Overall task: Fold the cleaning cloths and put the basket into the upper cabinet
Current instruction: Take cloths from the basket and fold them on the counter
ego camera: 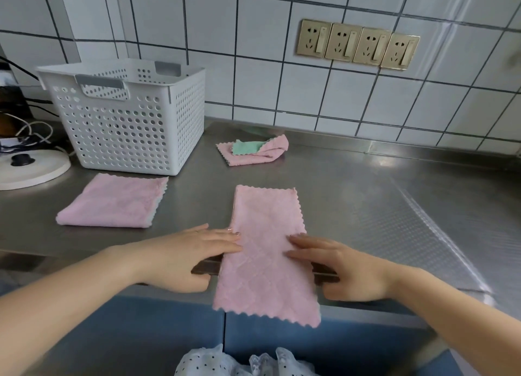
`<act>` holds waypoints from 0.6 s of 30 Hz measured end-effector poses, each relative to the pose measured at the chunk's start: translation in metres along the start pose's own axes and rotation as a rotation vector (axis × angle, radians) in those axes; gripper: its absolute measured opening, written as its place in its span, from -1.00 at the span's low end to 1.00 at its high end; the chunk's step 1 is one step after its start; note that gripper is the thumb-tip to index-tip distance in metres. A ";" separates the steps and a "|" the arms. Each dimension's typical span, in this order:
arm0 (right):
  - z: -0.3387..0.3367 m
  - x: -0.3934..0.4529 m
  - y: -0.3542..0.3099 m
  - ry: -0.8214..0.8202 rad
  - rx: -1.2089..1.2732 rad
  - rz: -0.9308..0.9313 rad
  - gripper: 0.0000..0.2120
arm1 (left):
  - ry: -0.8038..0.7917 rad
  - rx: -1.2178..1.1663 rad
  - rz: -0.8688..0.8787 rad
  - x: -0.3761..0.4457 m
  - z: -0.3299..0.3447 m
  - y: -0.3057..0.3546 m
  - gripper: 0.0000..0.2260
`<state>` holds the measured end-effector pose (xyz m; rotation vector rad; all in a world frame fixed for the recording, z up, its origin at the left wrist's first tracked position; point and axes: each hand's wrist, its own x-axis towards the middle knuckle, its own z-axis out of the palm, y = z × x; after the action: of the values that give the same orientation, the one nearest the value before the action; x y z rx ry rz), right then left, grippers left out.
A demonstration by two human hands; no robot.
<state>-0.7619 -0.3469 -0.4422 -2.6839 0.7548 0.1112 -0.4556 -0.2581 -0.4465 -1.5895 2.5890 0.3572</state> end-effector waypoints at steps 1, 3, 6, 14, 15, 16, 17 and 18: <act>0.004 -0.004 -0.001 -0.018 -0.057 0.005 -0.23 | -0.013 0.032 0.000 -0.002 0.003 0.002 -0.33; 0.016 -0.010 0.000 0.018 -0.227 0.021 -0.20 | -0.013 0.111 -0.019 -0.003 0.010 0.010 -0.31; 0.034 -0.010 -0.003 0.244 -0.461 -0.074 -0.27 | 0.098 0.180 -0.050 -0.001 0.026 0.018 -0.34; 0.030 0.002 -0.018 0.602 0.185 0.002 -0.70 | 0.516 -0.427 -0.083 0.010 0.025 0.021 -0.62; 0.023 0.007 -0.023 0.664 0.306 0.086 -0.80 | 0.583 -0.562 -0.105 0.013 0.018 0.024 -0.70; 0.018 0.015 -0.025 0.731 0.394 0.166 -0.86 | 0.638 -0.677 -0.135 0.020 0.014 0.026 -0.76; 0.011 0.023 -0.026 0.791 0.458 0.229 -0.86 | 0.690 -0.771 -0.173 0.028 0.009 0.026 -0.80; 0.005 0.032 -0.026 0.831 0.507 0.275 -0.81 | 0.740 -0.847 -0.211 0.036 0.004 0.025 -0.86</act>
<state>-0.7210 -0.3404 -0.4441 -2.0647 1.1760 -1.0349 -0.4948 -0.2774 -0.4531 -2.6633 2.8850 1.1552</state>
